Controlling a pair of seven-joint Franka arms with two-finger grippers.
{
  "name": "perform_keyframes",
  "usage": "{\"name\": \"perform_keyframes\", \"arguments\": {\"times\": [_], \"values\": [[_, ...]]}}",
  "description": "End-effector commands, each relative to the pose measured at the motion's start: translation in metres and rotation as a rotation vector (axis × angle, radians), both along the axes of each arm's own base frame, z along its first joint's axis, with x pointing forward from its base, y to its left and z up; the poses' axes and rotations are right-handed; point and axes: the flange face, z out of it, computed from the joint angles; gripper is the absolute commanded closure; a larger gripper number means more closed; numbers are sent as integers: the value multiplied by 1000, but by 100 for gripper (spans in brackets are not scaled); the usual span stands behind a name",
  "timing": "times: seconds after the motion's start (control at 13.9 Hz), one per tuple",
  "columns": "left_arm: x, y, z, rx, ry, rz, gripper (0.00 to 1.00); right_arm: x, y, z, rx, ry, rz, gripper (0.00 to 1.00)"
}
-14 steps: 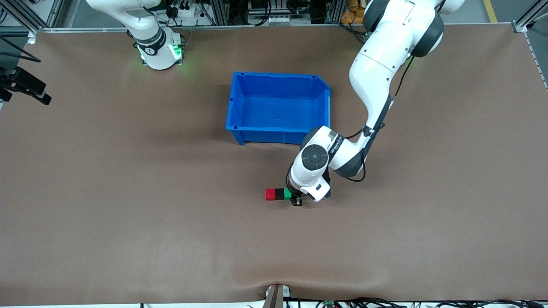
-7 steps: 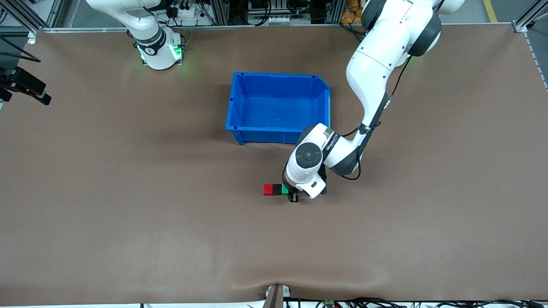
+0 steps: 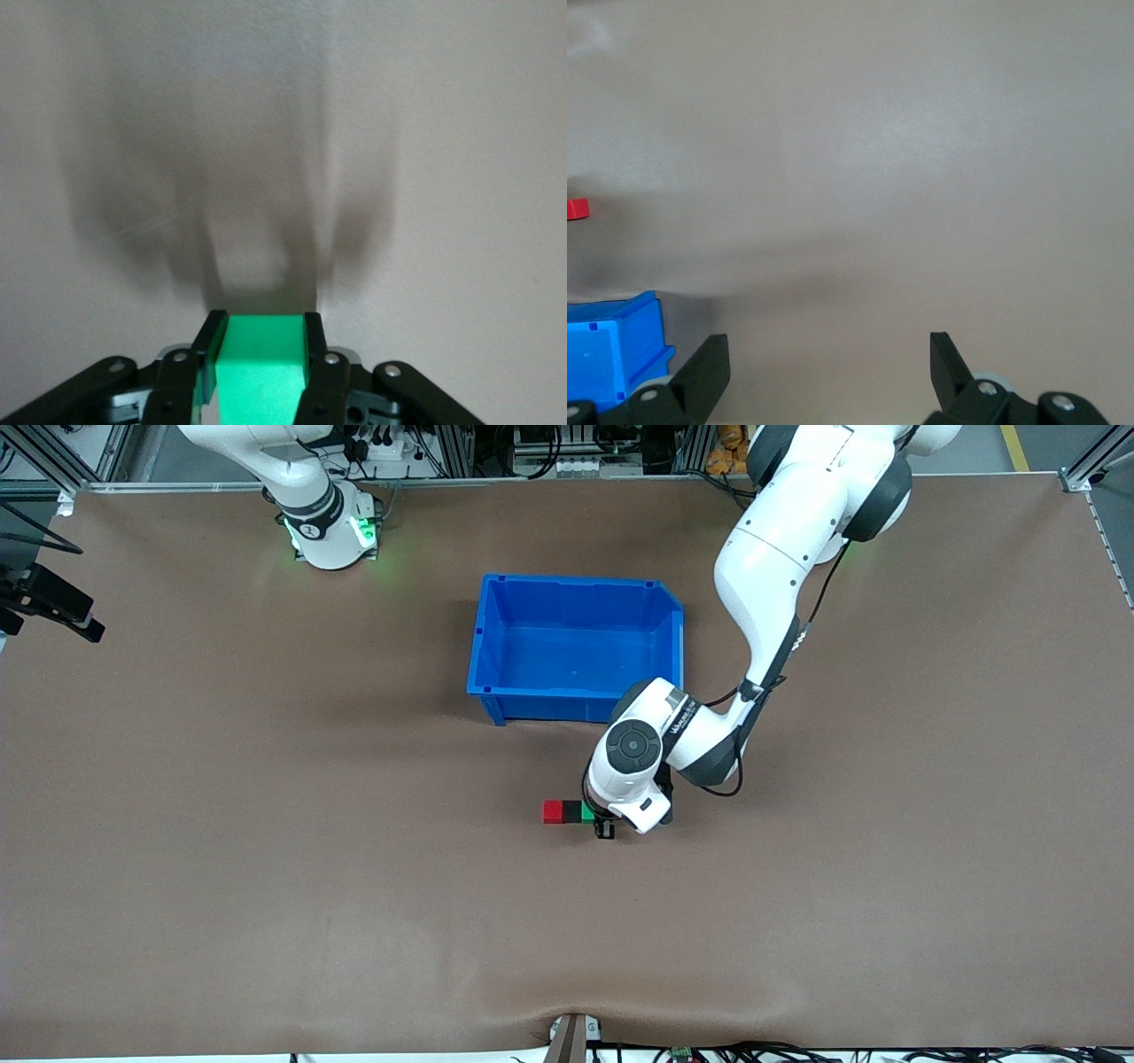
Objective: Attach green and red cubes to black cube
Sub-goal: 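Lower the green cube against the black cube with the left gripper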
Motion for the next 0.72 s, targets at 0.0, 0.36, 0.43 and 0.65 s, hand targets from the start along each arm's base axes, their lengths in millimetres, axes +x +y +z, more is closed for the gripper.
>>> {"name": "perform_keyframes", "arguments": {"times": [0.0, 0.36, 0.43, 0.65], "values": [[-6, 0, -11, 21, 29, 5, 0, 3, 0, 4, -12, 3, -7, 0], [11, 20, 39, 34, 39, -13, 0, 3, 0, 3, -13, 5, -7, 0], [19, 31, 56, 30, 35, -8, 0, 3, 1, 3, -13, 5, -6, 0], [27, 54, 98, 51, 51, -120, 0, 3, 1, 3, -13, 5, -6, 0]]}}
